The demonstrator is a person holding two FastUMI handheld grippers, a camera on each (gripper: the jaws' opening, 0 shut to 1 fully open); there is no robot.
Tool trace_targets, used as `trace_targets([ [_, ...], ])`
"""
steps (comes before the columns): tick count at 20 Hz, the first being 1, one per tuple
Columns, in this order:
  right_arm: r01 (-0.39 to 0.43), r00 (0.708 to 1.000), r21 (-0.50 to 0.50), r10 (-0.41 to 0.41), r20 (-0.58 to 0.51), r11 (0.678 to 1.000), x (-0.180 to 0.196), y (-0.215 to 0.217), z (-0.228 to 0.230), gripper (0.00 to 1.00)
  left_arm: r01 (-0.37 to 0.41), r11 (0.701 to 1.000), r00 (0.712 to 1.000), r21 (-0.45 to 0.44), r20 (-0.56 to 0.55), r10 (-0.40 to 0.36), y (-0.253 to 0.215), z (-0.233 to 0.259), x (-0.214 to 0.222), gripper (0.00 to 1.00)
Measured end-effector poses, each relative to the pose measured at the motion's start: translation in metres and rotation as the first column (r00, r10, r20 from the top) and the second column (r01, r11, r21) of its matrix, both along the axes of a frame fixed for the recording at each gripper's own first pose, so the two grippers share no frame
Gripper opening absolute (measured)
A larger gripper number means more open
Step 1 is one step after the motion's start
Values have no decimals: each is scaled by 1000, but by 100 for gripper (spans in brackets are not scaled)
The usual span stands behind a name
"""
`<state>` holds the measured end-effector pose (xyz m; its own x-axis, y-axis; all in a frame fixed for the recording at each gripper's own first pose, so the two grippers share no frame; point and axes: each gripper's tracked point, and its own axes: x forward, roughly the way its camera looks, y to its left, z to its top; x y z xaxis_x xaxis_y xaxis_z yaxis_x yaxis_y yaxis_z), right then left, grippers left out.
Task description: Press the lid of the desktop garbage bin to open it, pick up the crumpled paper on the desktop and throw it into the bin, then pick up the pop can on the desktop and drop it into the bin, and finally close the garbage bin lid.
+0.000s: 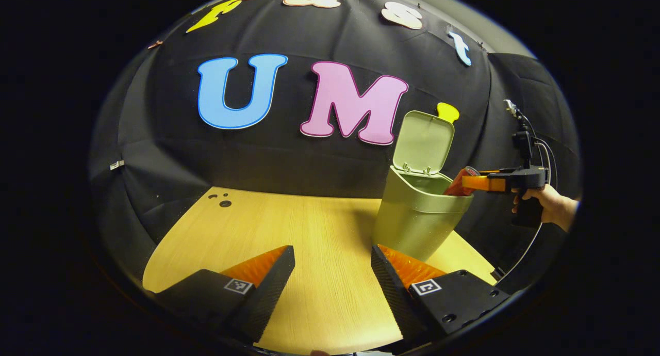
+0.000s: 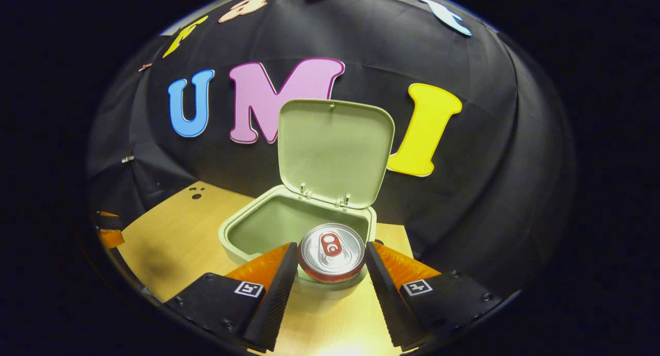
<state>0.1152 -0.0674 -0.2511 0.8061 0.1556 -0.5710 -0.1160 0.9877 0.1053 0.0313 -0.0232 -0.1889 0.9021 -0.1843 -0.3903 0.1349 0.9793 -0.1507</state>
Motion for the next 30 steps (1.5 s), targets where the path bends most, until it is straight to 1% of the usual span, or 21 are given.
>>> trace_targets([
  [6, -24, 998, -22, 23, -51, 999, 3, 5, -20, 83, -4, 1000, 1000, 1, -17, 4, 0, -4, -3, 96],
  [13, 9, 998, -5, -10, -61, 1000, 5, -1, -26, 83, -6, 1000, 1000, 8, -20, 7, 3, -3, -1, 96],
  [16, 12, 998, -7, -12, -60, 1000, 4, -3, -26, 80, -3, 1000, 1000, 10, -17, 3, 3, -3, 0, 95],
  [19, 15, 998, -1, -15, -57, 1000, 2, -5, -23, 79, 2, 1000, 1000, 14, -18, -2, 2, -3, 0, 95],
  [22, 18, 1000, 22, -17, -16, 1000, 5, -2, -8, 80, 4, 1000, 1000, 14, -17, -4, 1, -3, -1, 96],
  [25, 25, 998, 48, -28, 59, 999, 18, -2, 18, 79, 7, 1000, 1000, 15, -14, -7, 0, -1, -1, 96],
  [27, 30, 991, 64, -38, 127, 997, 30, -2, 41, 80, 8, 1000, 1000, 13, -12, -8, 0, -1, 0, 96],
  [30, 51, 973, 74, -66, 219, 996, 52, -7, 74, 81, 4, 1000, 1000, 8, -13, -4, 0, -1, 1, 96],
])
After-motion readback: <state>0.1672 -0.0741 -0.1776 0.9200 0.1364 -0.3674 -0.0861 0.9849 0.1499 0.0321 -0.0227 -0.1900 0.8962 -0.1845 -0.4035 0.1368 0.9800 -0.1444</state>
